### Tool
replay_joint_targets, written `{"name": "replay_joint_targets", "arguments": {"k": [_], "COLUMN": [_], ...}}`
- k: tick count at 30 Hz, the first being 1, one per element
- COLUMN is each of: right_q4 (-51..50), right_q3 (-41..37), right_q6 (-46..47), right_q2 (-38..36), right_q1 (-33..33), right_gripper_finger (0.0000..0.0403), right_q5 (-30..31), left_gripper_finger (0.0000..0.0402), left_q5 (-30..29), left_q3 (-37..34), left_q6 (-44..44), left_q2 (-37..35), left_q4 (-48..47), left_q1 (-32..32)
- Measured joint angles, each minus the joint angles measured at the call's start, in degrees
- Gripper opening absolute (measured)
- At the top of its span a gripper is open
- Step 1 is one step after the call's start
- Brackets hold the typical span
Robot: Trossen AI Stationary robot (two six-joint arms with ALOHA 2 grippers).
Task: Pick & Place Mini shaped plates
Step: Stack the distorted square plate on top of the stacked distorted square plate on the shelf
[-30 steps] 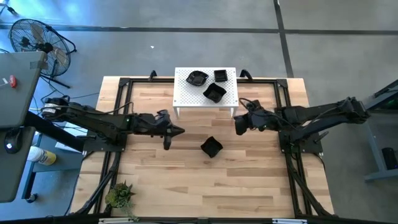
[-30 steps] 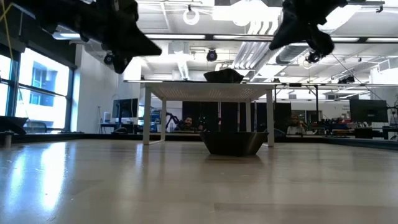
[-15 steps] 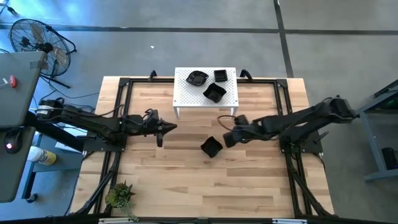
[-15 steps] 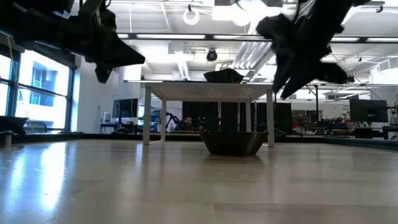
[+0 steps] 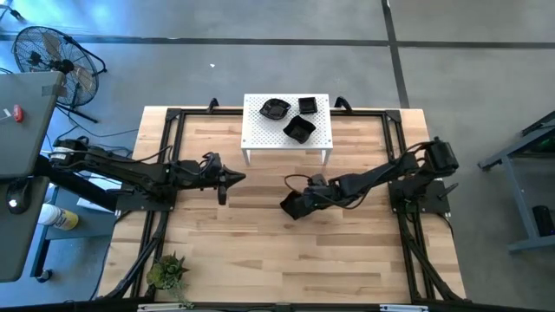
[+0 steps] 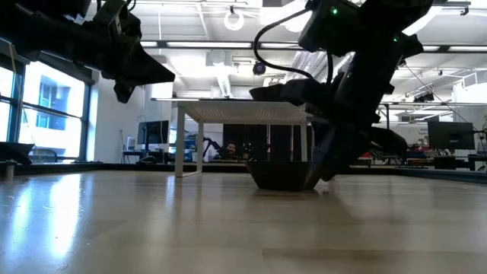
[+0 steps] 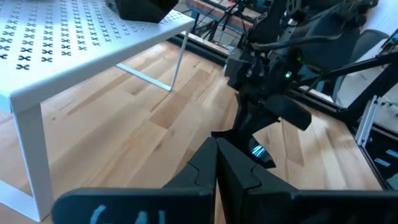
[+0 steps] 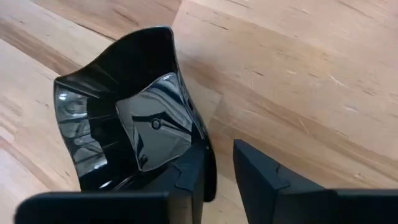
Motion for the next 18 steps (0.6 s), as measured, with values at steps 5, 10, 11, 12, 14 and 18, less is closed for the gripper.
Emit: {"name": "replay_joint_targets", "arguments": {"k": [5,10,11,12,14,18], "right_q4": [0.14,1.59,1.57,1.55,1.48,0.79], "right_q3": [0.0,0.44,0.72,1.06,1.67,3.53], "right_q6": [-0.28,-0.48,-0.54,-0.72,-1.37,-2.03], "right_q2": [0.23,0.23,0.23,0.23,-0.39,-4.31], "right_q1": [0.0,0.0,0.0,0.0,-0.22,-0.99], "right_gripper_finger": [0.0038,0.0004,0.0004,0.0006,0.0009,0.0004], "right_q5": [0.26,0.41,0.32,0.14,-0.38,-1.02], "left_gripper_finger": [0.0,0.0,0.0,0.0,0.0,0.0], "left_q5": [0.66,0.66,0.66,0.66,0.72,0.61], "left_q3": [0.0,0.02,0.02,0.02,0.02,0.13], "left_q6": [-0.02,-0.02,-0.02,-0.02,-0.02,0.23], "left_q2": [0.0,0.0,0.0,-0.01,-0.57,-1.48], "left_q4": [0.12,0.14,0.14,0.15,0.06,0.19], "left_q1": [0.0,0.0,0.0,0.0,0.0,0.0]}}
